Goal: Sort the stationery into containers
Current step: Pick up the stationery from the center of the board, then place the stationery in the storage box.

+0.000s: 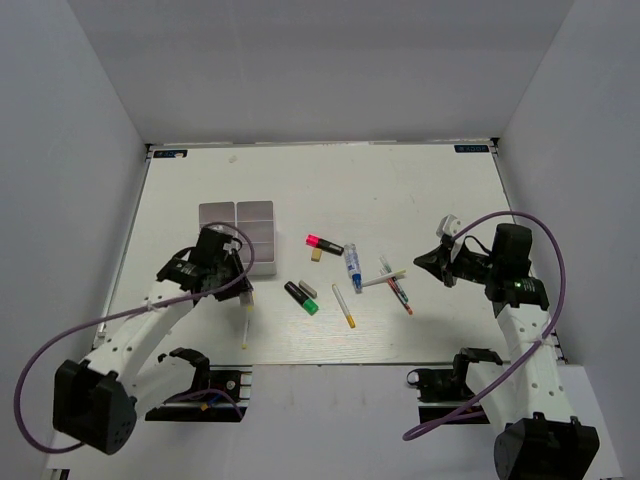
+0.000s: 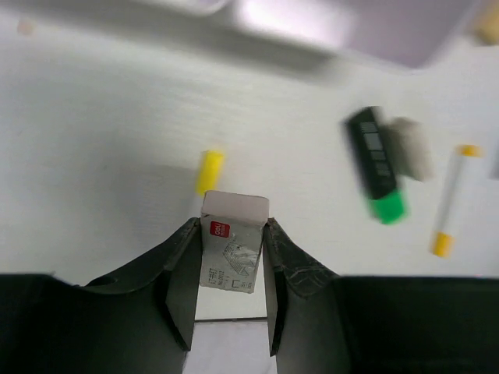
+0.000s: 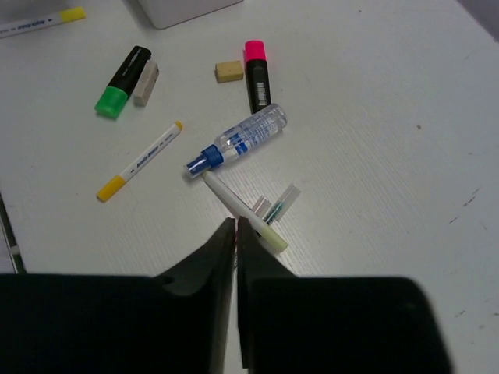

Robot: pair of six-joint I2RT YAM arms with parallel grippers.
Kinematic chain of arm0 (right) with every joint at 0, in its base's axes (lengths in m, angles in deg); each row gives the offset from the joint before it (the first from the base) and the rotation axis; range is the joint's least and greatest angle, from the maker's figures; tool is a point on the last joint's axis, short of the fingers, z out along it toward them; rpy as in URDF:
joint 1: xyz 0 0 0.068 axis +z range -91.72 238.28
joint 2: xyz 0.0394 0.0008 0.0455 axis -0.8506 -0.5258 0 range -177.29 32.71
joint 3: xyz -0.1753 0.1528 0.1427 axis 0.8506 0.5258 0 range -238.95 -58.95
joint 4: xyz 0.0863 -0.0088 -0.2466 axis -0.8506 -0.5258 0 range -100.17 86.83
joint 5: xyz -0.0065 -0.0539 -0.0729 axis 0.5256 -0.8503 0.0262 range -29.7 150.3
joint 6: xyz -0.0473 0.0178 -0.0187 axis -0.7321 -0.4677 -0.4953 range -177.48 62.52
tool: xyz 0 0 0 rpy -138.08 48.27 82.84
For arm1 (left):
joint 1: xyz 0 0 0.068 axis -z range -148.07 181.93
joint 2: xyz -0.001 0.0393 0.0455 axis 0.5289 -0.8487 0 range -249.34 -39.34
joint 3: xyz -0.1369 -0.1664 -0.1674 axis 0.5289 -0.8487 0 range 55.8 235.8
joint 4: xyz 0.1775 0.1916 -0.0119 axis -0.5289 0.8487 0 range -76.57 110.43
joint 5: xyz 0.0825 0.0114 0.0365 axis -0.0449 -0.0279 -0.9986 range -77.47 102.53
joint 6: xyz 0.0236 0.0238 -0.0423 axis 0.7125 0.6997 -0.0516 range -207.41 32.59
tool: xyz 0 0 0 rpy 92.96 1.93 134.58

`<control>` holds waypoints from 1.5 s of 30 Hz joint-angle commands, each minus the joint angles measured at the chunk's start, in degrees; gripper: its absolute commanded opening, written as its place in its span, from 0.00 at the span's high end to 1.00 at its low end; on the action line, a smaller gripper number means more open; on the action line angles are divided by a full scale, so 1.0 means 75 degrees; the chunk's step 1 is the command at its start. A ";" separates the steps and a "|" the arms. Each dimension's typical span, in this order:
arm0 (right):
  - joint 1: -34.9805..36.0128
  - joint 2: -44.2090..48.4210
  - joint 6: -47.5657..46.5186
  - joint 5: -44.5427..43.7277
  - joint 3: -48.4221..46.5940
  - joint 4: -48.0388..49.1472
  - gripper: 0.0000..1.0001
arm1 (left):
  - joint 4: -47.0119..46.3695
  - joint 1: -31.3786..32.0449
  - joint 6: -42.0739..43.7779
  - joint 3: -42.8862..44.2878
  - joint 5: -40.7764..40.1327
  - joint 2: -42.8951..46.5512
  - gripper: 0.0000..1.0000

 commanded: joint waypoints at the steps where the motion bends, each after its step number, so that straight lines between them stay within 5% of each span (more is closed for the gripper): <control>1: -0.0019 -0.0120 -0.0237 0.0371 -0.0303 -0.0195 0.98 | -0.0519 0.0052 0.0437 0.0743 0.0504 0.0873 0.99; 10: -0.0007 -0.0215 -0.0460 0.0372 -0.0315 -0.0149 1.00 | -0.3657 -0.0159 0.0085 0.0850 -0.1589 0.1309 1.00; 24: 0.0004 -0.0460 -0.0191 0.0665 -0.0163 0.0297 0.91 | -0.6941 -0.0159 -0.0243 0.0428 -0.5342 -0.0400 1.00; 41: 0.0004 -0.0566 -0.0109 0.0630 -0.0175 0.0320 0.81 | -0.8630 -0.0159 0.0390 0.0334 -0.6187 -0.2359 0.99; 45: 0.0004 -0.0660 -0.0120 0.0665 -0.0186 0.0297 0.67 | -0.8630 -0.0159 0.0249 0.0334 -0.6187 -0.2511 0.63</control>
